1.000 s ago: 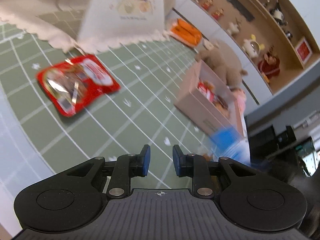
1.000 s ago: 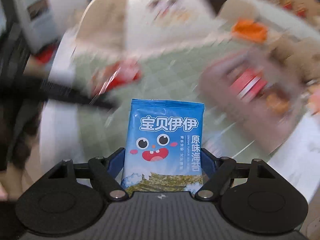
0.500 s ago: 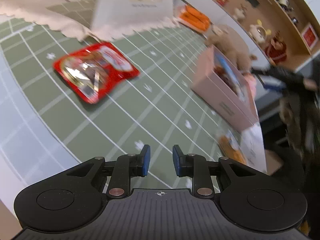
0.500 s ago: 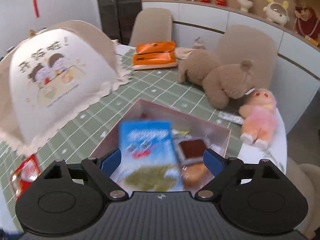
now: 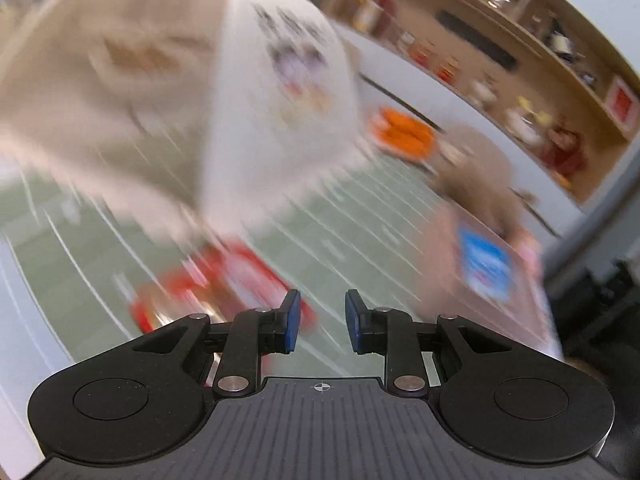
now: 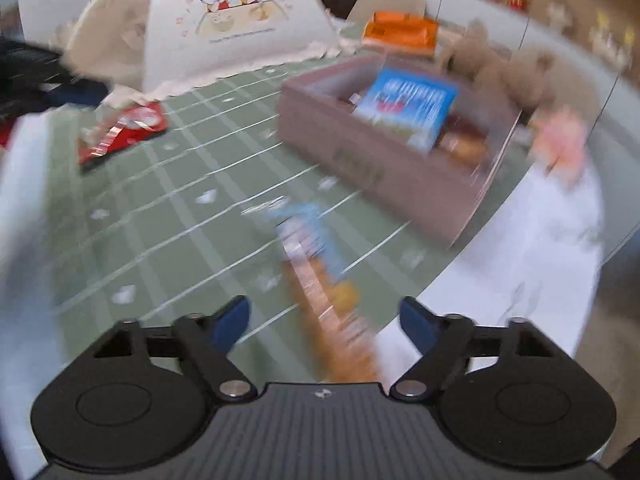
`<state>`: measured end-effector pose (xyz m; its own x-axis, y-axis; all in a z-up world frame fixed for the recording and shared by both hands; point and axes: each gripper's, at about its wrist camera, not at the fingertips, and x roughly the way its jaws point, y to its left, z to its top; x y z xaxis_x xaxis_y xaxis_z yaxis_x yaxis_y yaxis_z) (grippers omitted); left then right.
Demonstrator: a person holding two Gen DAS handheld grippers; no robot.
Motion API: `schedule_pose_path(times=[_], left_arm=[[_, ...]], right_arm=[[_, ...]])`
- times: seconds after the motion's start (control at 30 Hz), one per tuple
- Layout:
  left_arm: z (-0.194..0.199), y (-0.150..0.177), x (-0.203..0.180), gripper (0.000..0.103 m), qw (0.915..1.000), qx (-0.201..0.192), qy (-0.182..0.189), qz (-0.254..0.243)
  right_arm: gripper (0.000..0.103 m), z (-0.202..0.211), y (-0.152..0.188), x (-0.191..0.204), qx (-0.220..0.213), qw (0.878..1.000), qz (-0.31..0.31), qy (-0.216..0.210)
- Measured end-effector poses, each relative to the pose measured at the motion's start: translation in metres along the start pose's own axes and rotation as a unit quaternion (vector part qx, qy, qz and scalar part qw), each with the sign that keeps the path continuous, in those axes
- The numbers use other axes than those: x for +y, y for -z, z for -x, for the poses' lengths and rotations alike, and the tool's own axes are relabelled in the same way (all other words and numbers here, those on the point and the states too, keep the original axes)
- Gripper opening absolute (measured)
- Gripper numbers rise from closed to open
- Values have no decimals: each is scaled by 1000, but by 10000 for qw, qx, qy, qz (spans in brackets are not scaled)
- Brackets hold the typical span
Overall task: Organize snacks
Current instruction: 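Move the right tool to the bread stick while the left tool reaches the red meat pack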
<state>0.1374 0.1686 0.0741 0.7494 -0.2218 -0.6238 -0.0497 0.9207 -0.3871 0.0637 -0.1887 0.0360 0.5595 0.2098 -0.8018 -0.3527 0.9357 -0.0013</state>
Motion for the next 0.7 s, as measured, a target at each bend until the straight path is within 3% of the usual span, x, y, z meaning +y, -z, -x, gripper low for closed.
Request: schedule_pose_path(times=[0.07, 0.13, 0.3, 0.5, 0.7], left_arm=[[-18, -20, 17, 27, 9991, 24, -412, 53], [-39, -29, 34, 27, 9980, 187, -568, 183], [-75, -16, 42, 27, 9940, 717, -790, -228], [-61, 18, 19, 27, 9946, 569, -551, -666], [-44, 54, -29, 27, 9907, 924, -145, -986]], right_arm=[[66, 4, 8, 8, -13, 10000, 12, -68], [62, 5, 10, 17, -31, 9998, 187, -67], [61, 6, 16, 23, -93, 9991, 382, -138], [53, 0, 31, 1, 44, 9996, -50, -275], [49, 20, 53, -4, 93, 9986, -102, -504]])
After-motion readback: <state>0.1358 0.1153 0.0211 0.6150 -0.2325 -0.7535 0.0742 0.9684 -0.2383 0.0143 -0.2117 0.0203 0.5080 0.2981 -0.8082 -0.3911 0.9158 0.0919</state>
